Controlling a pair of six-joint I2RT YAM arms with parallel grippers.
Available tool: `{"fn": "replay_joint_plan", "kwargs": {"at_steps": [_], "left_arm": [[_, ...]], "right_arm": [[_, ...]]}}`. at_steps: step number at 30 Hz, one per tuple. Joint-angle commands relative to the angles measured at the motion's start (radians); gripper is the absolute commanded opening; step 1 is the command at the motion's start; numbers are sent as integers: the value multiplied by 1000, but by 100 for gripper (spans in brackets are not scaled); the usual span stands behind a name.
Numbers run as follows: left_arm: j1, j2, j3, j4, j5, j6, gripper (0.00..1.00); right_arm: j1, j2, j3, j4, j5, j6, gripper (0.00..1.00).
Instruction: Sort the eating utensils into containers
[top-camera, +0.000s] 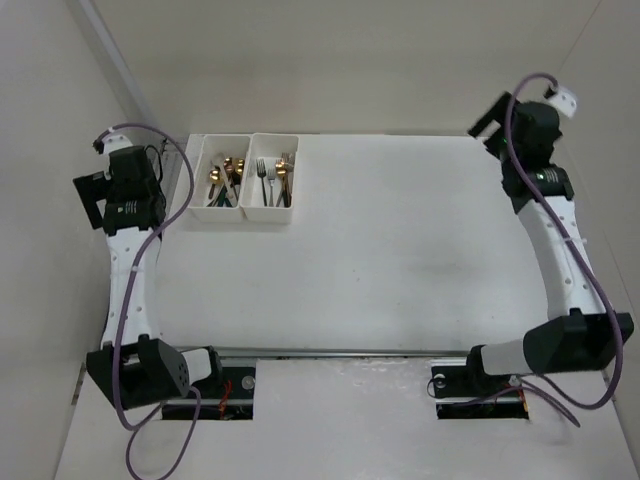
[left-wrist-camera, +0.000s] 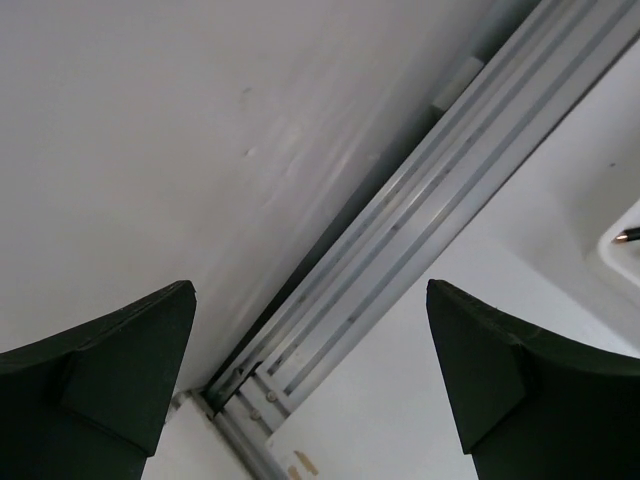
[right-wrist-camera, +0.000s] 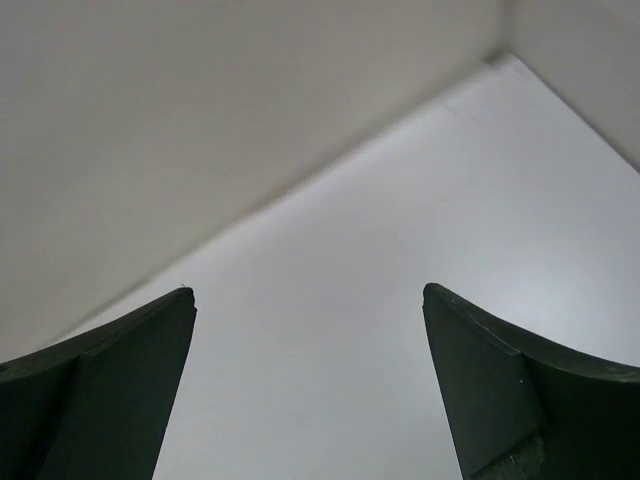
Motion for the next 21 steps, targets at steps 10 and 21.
{"fn": "replay_joint_plan", "kwargs": {"at_steps": [10,21], "left_arm": [[79,-60,-120,-15,-37,-70,100],[88,-122,-129,-15,-19,-80,100]], "right_arm": [[-102,-171,-256,-288,69,9,100],[-102,-267,-256,-267,-39,-40,100]]}}
